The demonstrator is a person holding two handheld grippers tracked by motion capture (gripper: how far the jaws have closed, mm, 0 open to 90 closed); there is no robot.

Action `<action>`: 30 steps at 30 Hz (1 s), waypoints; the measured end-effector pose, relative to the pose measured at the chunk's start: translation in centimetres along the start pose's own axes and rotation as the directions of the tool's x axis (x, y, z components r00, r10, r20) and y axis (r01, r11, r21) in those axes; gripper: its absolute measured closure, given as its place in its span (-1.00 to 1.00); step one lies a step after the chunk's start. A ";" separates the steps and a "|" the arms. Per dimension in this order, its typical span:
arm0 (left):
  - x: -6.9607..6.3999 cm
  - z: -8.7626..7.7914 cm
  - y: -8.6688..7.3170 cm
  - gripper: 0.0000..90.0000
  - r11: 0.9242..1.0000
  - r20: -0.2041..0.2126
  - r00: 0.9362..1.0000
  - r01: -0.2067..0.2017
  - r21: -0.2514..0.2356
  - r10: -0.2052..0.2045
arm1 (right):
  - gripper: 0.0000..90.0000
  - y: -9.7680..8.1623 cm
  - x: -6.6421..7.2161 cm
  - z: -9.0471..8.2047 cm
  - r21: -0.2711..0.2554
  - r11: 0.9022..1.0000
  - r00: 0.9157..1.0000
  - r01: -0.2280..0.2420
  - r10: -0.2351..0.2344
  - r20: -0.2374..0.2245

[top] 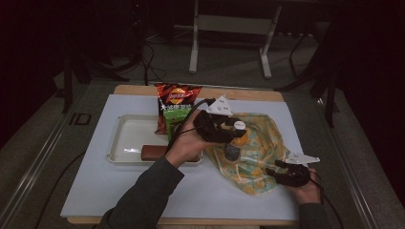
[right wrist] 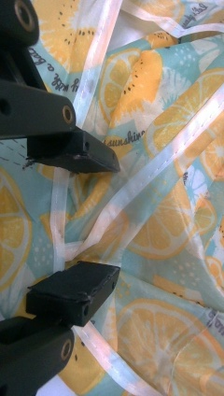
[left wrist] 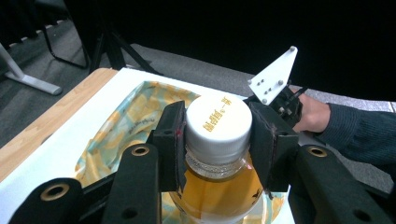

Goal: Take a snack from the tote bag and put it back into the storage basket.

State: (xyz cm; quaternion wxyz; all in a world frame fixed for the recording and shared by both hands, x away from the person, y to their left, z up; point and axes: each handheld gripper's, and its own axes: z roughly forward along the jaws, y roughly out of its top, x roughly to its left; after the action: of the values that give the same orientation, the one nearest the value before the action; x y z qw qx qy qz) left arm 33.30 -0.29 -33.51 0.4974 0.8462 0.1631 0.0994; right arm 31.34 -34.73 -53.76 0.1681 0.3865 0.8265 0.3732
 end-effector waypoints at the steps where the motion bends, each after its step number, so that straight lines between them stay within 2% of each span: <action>1: 0.0 -0.1 -0.1 0.30 1.000 -0.003 1.000 -0.001 0.003 0.001 | -0.04 0.0 0.0 0.0 -0.001 1.000 1.000 0.000 0.000 -0.001; 16: 0.7 -2.2 -2.2 0.30 0.999 -0.023 0.999 0.035 -0.001 -0.035 | -0.04 0.0 0.0 0.0 0.000 1.000 1.000 0.000 0.000 -0.001; 30: 1.8 -4.2 -4.7 0.30 0.998 -0.075 0.995 0.067 0.009 -0.066 | -0.04 0.0 0.0 0.0 0.000 1.000 1.000 -0.001 0.001 -0.001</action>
State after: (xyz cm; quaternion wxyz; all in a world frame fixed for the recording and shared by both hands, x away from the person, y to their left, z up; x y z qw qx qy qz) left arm 32.77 5.91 -35.58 0.4891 0.8389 0.2102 0.1131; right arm 31.35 -34.74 -53.76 0.1675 0.3866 0.8263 0.3737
